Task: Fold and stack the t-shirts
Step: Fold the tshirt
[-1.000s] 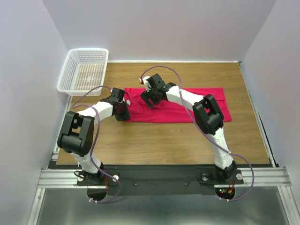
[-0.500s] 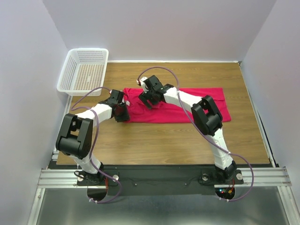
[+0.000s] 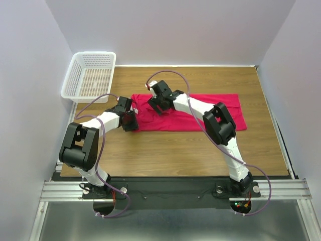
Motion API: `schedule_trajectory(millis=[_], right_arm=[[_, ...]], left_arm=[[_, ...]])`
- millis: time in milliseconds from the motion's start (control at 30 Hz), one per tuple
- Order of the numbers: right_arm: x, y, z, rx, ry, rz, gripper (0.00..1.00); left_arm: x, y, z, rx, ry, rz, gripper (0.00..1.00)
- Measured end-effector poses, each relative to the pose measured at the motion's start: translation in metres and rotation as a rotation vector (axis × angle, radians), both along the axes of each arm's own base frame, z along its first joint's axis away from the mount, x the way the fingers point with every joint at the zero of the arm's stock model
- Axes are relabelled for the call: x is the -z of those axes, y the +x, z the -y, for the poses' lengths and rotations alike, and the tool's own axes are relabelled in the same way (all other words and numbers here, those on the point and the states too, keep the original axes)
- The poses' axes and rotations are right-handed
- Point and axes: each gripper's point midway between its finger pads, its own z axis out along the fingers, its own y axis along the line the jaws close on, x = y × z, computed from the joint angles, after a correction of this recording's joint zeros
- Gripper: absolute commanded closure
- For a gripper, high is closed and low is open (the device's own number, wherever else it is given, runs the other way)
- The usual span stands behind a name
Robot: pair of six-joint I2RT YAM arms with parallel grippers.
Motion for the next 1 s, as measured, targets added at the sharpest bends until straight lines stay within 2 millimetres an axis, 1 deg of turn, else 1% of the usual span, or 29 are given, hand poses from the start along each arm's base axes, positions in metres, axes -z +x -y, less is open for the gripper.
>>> schedule_trajectory(millis=[133,300,467,533,567,667,767,900,1000], right_arm=[[-0.005,0.01,0.01,0.044,-0.014,0.03,0.11],[-0.019,0.034,0.036,0.147,-0.018,0.084,0.11],[-0.021,0.047,0.059,0.228,-0.001,0.092,0.12],[-0.022,0.049,0.063,0.233,0.01,0.086,0.12],[-0.021,0.048,0.062,0.223,0.02,0.078,0.12],[-0.025,0.032,0.057,0.159,0.058,0.031,0.1],[-0.034,0.013,0.047,0.068,0.079,0.006,0.09],[-0.047,-0.005,0.022,-0.059,0.117,-0.007,0.08],[-0.047,-0.016,0.006,-0.137,0.121,-0.017,0.07]], left_arm=[[0.0,-0.001,0.0,0.0,-0.001,0.001,0.64],[0.0,-0.004,-0.001,0.001,-0.002,-0.001,0.64],[0.0,-0.003,-0.002,-0.003,-0.005,-0.002,0.64],[0.0,-0.003,-0.002,-0.003,-0.005,-0.002,0.64],[0.0,-0.003,-0.002,-0.003,-0.006,-0.002,0.64],[0.0,-0.003,-0.002,-0.002,-0.007,-0.002,0.64],[0.0,-0.004,-0.001,-0.001,-0.01,-0.003,0.65],[0.0,-0.004,-0.001,-0.001,-0.01,-0.004,0.64],[0.0,-0.004,-0.001,0.0,-0.01,-0.004,0.64]])
